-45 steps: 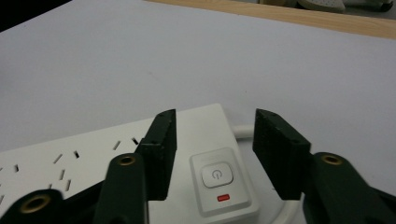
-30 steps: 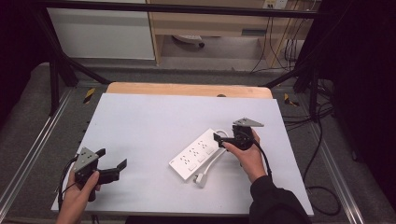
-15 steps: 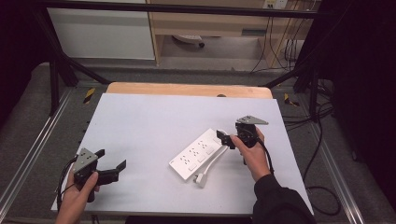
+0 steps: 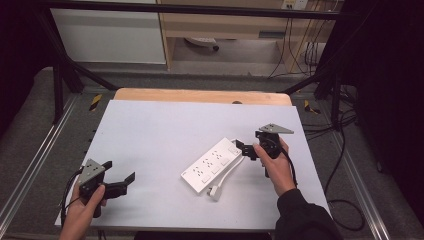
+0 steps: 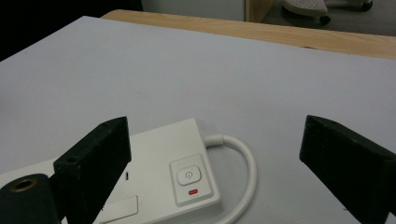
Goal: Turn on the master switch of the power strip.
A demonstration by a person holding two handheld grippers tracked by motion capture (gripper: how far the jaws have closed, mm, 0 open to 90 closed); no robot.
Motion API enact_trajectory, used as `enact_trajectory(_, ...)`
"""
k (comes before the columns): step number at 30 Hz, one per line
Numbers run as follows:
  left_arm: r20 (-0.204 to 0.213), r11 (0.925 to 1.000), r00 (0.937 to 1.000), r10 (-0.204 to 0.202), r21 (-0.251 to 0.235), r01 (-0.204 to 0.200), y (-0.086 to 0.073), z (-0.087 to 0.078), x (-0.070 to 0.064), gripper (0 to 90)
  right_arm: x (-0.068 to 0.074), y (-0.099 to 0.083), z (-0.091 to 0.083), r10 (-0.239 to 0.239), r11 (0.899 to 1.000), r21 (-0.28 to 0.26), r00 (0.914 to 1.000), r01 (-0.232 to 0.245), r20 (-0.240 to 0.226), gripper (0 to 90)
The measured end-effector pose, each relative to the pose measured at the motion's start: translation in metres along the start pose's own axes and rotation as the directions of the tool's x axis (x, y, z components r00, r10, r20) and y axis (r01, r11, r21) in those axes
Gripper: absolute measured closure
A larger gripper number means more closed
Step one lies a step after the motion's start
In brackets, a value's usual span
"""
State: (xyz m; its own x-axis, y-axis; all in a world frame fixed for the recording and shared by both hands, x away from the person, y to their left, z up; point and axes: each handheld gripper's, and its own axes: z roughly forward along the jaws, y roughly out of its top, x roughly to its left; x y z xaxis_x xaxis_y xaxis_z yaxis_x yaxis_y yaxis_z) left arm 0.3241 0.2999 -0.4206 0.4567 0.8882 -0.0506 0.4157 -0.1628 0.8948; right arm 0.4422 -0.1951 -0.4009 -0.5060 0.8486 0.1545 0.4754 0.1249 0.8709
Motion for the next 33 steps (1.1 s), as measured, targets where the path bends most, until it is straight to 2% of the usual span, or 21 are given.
enact_trajectory(7, -0.001, 1.0000, 1.0000, -0.005, 0.006, 0.005, 0.000, 0.000, 0.000, 6.3, -0.003, 0.001, -0.009, 0.013, 1.000, -0.007, 0.9998, -0.013, -0.014, 6.7)
enact_trajectory(19, -0.001, 0.9995, 1.0000, -0.008, 0.031, 0.008, -0.002, 0.001, 0.000, 6.3, -0.011, 0.000, -0.025, 0.022, 1.000, -0.018, 0.9997, -0.021, 0.008, 6.5)
enact_trajectory(33, -0.006, 0.9992, 0.9998, -0.017, 0.036, 0.017, -0.003, 0.000, 0.000, 6.4, -0.019, -0.007, -0.051, 0.029, 0.999, -0.036, 0.9995, -0.029, 0.009, 5.8)
